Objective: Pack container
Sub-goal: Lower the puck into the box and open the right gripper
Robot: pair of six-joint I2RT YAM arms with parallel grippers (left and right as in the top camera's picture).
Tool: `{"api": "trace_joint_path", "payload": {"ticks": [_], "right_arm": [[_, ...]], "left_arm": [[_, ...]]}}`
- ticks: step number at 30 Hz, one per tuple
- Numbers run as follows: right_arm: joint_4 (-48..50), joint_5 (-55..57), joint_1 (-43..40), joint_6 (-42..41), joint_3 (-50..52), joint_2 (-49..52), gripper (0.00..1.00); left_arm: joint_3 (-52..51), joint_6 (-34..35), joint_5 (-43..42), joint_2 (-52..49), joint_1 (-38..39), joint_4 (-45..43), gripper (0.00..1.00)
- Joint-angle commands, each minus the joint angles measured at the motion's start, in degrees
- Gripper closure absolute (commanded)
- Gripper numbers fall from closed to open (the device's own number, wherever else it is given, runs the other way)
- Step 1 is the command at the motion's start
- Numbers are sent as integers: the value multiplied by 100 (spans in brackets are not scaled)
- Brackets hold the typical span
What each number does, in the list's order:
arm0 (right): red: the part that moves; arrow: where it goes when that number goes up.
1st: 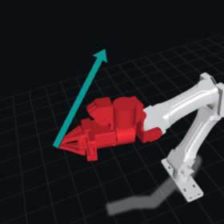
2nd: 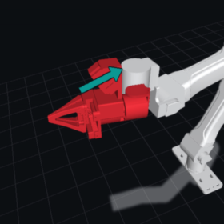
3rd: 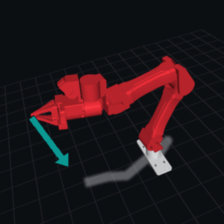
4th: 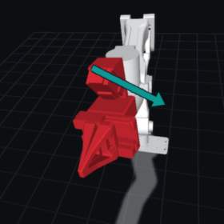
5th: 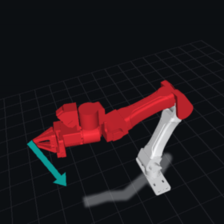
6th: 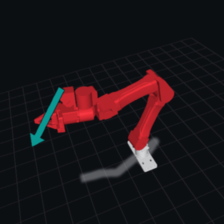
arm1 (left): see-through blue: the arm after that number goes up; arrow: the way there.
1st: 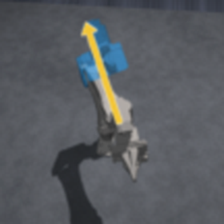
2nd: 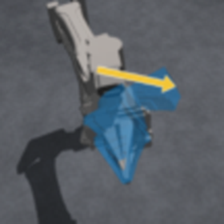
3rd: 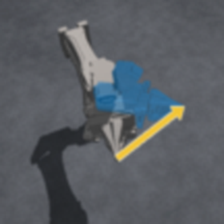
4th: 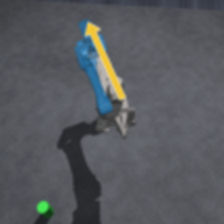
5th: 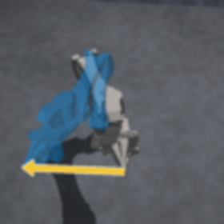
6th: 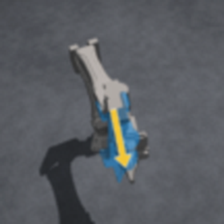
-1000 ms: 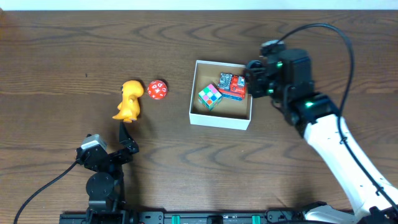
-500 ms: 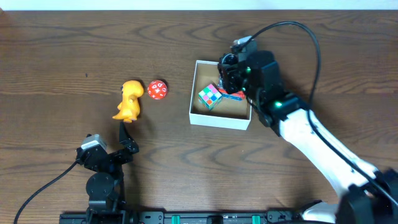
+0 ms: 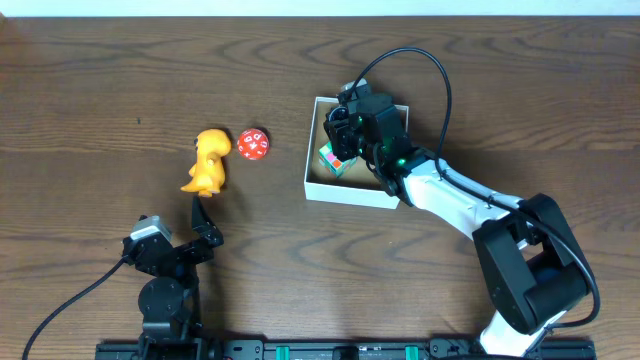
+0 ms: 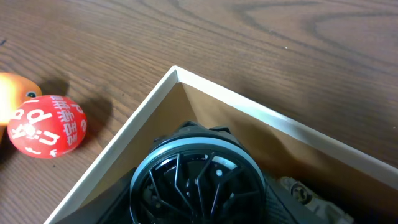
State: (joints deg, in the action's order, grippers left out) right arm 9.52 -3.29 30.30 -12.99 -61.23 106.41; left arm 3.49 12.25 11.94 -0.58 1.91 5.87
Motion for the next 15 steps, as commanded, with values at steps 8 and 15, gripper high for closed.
{"api": "trace_joint_path", "payload": {"ticks": [8, 15], "right_arm": [[297, -210, 46, 363, -105, -50, 1], [-116, 372, -94, 275, -131, -911, 1]], "left_arm": [[-166, 35, 2, 35, -28, 66, 2], [-166, 35, 2, 35, -28, 66, 2]]}}
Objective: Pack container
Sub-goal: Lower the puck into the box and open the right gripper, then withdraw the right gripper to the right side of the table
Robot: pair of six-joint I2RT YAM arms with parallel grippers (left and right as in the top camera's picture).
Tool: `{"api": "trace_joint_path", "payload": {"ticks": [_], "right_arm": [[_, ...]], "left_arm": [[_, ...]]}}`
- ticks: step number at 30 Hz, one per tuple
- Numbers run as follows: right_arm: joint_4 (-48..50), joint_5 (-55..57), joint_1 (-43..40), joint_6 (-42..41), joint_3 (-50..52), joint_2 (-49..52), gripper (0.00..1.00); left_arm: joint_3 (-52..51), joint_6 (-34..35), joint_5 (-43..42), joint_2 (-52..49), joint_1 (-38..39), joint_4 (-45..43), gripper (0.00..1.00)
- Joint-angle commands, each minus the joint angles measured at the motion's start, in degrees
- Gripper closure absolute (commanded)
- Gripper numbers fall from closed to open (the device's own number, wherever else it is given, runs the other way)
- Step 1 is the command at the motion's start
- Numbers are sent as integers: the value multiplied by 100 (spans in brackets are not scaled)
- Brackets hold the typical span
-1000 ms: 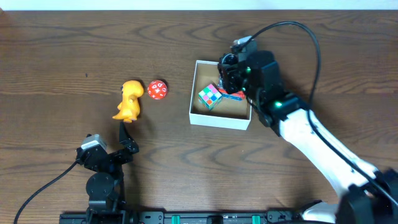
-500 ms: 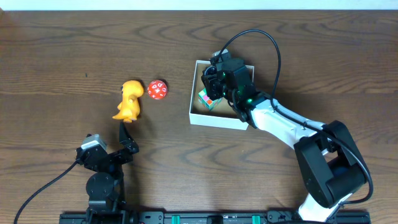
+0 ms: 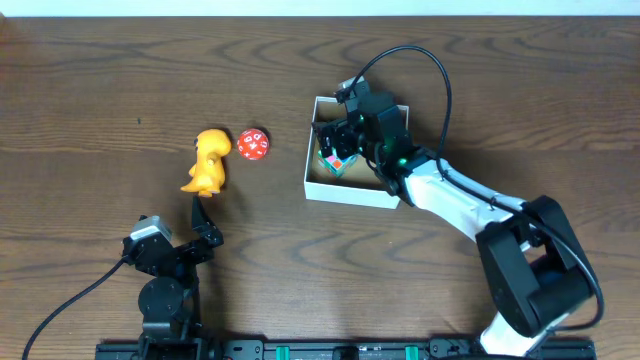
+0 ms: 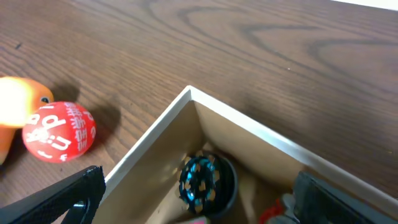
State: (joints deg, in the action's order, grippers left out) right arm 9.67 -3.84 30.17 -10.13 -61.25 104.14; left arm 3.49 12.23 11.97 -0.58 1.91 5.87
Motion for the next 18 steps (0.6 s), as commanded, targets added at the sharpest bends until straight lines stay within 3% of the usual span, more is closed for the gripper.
{"api": "trace_joint_path", "payload": {"ticks": [1, 10, 18], "right_arm": [[-323, 654, -136, -85, -129, -898, 1], [-2946, 2649, -1185, -319, -129, -3204, 1], [-5316, 2503, -2636, -833, -118, -3654, 1]], "left_arm": [[-166, 37, 0, 35, -28, 66, 2], [-166, 37, 0, 35, -28, 66, 2], [-166, 37, 0, 35, -28, 66, 2]]}}
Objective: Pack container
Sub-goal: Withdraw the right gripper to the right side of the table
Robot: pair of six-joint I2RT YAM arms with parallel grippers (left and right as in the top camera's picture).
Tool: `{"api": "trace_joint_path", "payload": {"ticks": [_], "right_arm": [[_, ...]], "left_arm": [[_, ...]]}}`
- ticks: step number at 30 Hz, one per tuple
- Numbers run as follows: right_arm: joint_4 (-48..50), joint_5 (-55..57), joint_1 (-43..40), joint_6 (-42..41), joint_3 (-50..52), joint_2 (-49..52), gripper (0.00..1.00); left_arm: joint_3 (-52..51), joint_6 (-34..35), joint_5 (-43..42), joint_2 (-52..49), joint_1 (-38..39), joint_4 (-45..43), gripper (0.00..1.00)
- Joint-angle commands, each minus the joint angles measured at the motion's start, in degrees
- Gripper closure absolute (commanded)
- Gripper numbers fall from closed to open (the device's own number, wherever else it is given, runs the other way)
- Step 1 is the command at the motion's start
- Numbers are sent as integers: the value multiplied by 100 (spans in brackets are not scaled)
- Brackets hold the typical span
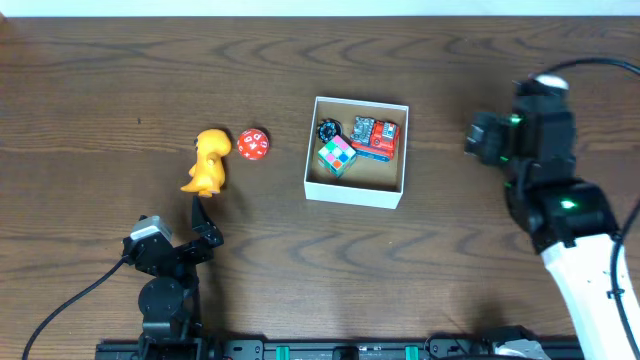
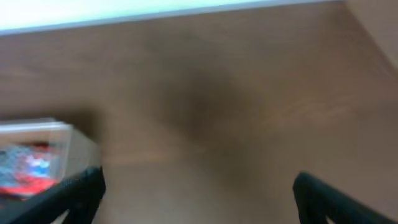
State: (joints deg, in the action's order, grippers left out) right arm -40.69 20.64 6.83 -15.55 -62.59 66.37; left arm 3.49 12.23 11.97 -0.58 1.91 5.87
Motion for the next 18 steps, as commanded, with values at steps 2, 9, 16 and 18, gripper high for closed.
{"api": "trace_joint_path", "payload": {"ticks": [2, 9, 16, 18], "right_arm": [[-542, -122, -472, -286, 15, 227, 1], [-715, -166, -535, -289, 15, 516, 1], [-710, -162, -535, -286, 15, 531, 1], [-710, -162, -535, -286, 15, 531, 1]], "left_arm": [[-166, 37, 0, 35, -28, 66, 2], [-166, 37, 0, 35, -28, 66, 2], [-166, 37, 0, 35, -28, 66, 2], [-166, 39, 0, 35, -28, 57, 2]]}}
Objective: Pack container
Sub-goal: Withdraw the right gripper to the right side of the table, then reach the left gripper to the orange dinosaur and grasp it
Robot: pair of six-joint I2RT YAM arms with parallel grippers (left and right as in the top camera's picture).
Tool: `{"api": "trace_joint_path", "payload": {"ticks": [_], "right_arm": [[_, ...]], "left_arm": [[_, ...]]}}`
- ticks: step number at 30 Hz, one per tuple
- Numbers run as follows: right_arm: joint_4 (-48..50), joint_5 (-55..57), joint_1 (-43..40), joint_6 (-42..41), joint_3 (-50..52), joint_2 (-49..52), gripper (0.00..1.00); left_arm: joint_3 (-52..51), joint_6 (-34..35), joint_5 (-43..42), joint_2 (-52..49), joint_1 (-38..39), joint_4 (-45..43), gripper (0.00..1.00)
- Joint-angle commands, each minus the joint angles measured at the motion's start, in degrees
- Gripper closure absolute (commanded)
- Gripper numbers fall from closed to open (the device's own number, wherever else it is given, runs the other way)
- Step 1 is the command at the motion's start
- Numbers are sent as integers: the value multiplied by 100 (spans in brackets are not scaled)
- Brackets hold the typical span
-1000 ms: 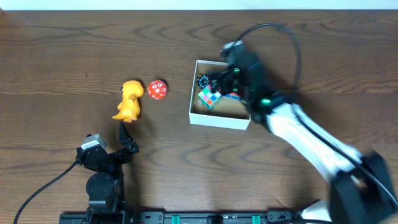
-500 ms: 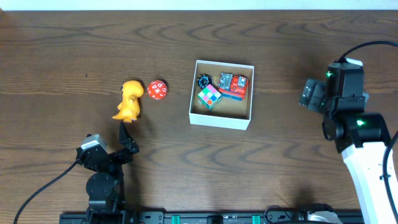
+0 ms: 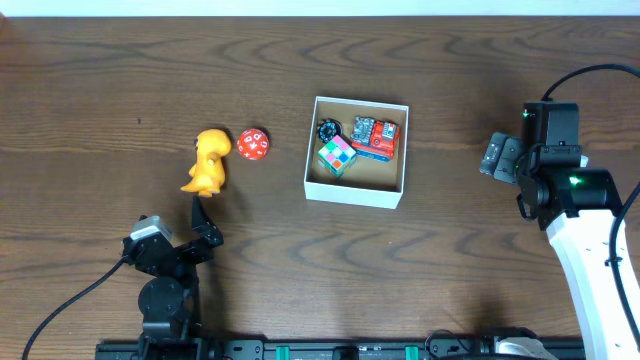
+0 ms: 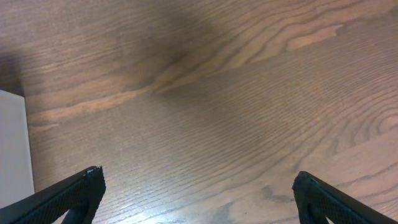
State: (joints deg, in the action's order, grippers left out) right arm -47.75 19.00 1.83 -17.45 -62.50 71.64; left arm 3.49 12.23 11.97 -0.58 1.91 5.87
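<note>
The white box [image 3: 352, 197] stands mid-table. Inside it lie a black round piece [image 3: 327, 130], a colour cube [image 3: 337, 155] and a red-and-blue item [image 3: 375, 135]. To its left on the wood are a yellow toy animal [image 3: 207, 162] and a red ball with white letters [image 3: 253, 145]. My right gripper [image 3: 497, 158] hangs well right of the box, open and empty [image 4: 199, 208], its fingertips [image 4: 71, 196] wide apart over bare wood. Only the box's edge [image 4: 12, 149] shows in the wrist view. My left gripper [image 3: 205, 222] rests near the front left, just below the yellow toy, and looks open.
Dark wooden table [image 3: 480, 60] all round. The right arm's cable [image 3: 600, 72] loops at the far right. The left arm's base [image 3: 165, 290] sits at the front edge, with a black rail along it.
My right gripper has shifted a little toward the front and right, still open and empty. The wrist view, blurred before, is now sharp. Box contents and left arm are unchanged.
At first my right gripper was down in the box's far-left corner with the black round piece in it. Then it stood open above the box, the piece lying in that corner. Later it was far to the right of the box, where it remains.
</note>
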Motion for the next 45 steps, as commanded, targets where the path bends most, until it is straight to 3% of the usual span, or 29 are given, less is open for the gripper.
{"api": "trace_joint_path", "payload": {"ticks": [1, 6, 9, 12, 16, 21, 28, 31, 35, 39, 45], "right_arm": [[-4, 2, -35, -96, 7, 4, 1], [-4, 2, -37, -96, 7, 4, 1], [-4, 2, -35, -96, 7, 4, 1], [-4, 2, -37, -96, 7, 4, 1], [-4, 2, -37, -96, 7, 4, 1], [-4, 2, -37, -96, 7, 7, 1], [-4, 2, -35, -96, 7, 4, 1], [-4, 2, -37, -96, 7, 4, 1], [-4, 2, -35, -96, 7, 4, 1], [-4, 2, -35, -96, 7, 7, 1], [-4, 2, -37, -96, 7, 4, 1]], "left_arm": [[-166, 37, 0, 35, -28, 13, 2], [-166, 63, -9, 35, -22, -146, 2], [-142, 46, -728, 35, -22, -275, 2], [0, -57, -1246, -20, -22, -136, 2], [595, -157, -1259, -527, -24, 348, 2], [2024, -444, -977, -2238, -24, 815, 2], [5090, -883, -981, -5678, -24, 3021, 2], [6201, -879, -984, -6942, -24, 3488, 2], [6706, -892, -938, -7812, -24, 3560, 2], [6699, -1615, -940, -8258, -24, 3851, 2], [6629, -1613, -949, -8671, -24, 4144, 2]]}}
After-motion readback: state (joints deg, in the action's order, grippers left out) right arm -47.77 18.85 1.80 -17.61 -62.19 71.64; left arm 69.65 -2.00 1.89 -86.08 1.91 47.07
